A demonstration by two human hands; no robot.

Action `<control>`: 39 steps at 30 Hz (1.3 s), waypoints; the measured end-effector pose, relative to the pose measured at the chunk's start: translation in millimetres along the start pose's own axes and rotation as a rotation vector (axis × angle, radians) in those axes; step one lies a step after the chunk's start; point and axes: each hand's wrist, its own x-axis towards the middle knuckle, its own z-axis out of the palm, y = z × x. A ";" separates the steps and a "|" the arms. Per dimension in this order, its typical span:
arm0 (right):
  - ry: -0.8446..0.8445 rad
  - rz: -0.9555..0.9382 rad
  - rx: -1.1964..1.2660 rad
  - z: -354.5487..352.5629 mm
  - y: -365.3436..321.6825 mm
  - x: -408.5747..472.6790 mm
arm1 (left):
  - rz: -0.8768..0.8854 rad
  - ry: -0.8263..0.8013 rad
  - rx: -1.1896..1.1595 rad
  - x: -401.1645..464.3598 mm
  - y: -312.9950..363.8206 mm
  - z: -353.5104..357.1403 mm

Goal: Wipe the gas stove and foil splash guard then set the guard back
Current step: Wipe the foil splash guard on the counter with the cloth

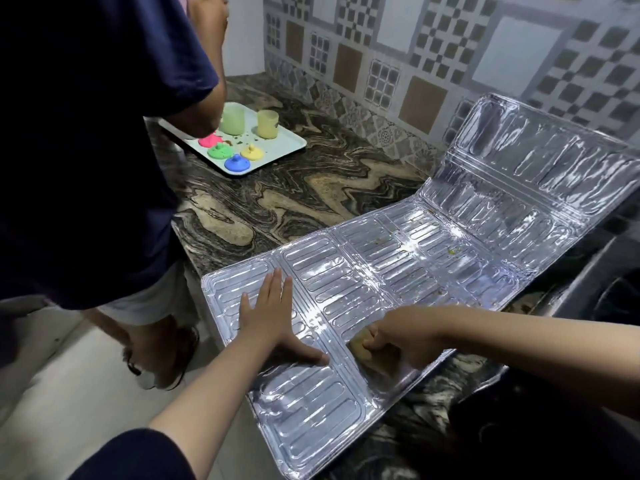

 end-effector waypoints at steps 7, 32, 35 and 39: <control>-0.344 0.068 0.215 -6.1 -14.6 -23.0 | 0.000 -0.024 -0.002 -3.5 0.8 -0.7; 0.815 0.316 0.382 -112.8 41.7 92.9 | -0.061 -0.115 0.090 -16.9 -1.0 -23.5; 0.695 0.258 -0.042 -99.5 41.8 119.3 | 0.005 -0.053 0.053 -8.4 12.9 -18.1; 0.429 0.246 -0.116 -69.8 33.8 141.3 | -0.012 -0.036 -0.005 -0.4 15.0 -2.5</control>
